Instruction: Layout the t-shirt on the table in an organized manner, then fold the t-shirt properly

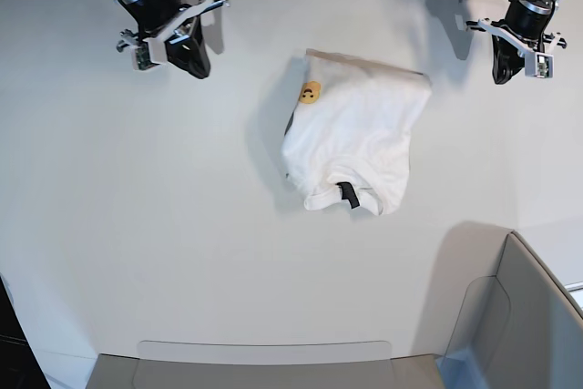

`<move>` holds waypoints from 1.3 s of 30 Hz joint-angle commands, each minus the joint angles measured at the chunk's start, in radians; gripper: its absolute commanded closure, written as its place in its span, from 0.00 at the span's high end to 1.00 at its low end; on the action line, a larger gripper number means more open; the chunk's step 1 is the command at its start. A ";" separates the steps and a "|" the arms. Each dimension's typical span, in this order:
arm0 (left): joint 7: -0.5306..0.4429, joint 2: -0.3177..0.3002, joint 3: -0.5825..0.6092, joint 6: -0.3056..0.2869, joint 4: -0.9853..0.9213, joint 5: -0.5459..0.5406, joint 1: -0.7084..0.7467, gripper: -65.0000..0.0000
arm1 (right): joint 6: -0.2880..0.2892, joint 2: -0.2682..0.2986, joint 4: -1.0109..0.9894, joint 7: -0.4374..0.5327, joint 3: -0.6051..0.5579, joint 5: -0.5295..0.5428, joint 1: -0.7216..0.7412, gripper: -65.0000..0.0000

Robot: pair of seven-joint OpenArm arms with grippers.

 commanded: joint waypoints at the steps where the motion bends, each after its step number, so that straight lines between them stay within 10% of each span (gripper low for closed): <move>1: -0.035 -0.013 -0.010 0.002 0.013 -0.014 0.019 0.00 | 0.009 -0.013 0.018 0.032 0.029 0.013 -0.020 0.00; 17: -0.097 -0.013 -0.010 0.002 -0.136 -0.012 0.184 0.00 | 0.018 -0.095 0.016 0.033 0.123 0.013 -0.304 0.00; 23: -0.097 0.010 -0.035 0.002 -0.154 -0.012 0.265 0.00 | 0.153 -0.144 0.015 0.110 0.124 0.012 -0.423 0.00; 30: -0.111 0.124 -0.055 0.002 -0.215 0.135 0.314 0.00 | 0.155 -0.070 -0.040 0.092 0.124 0.012 -0.505 0.00; 39: -0.431 0.280 -0.061 0.002 -0.441 0.351 0.343 0.00 | 0.159 0.019 -0.261 0.104 0.146 0.020 -0.538 0.00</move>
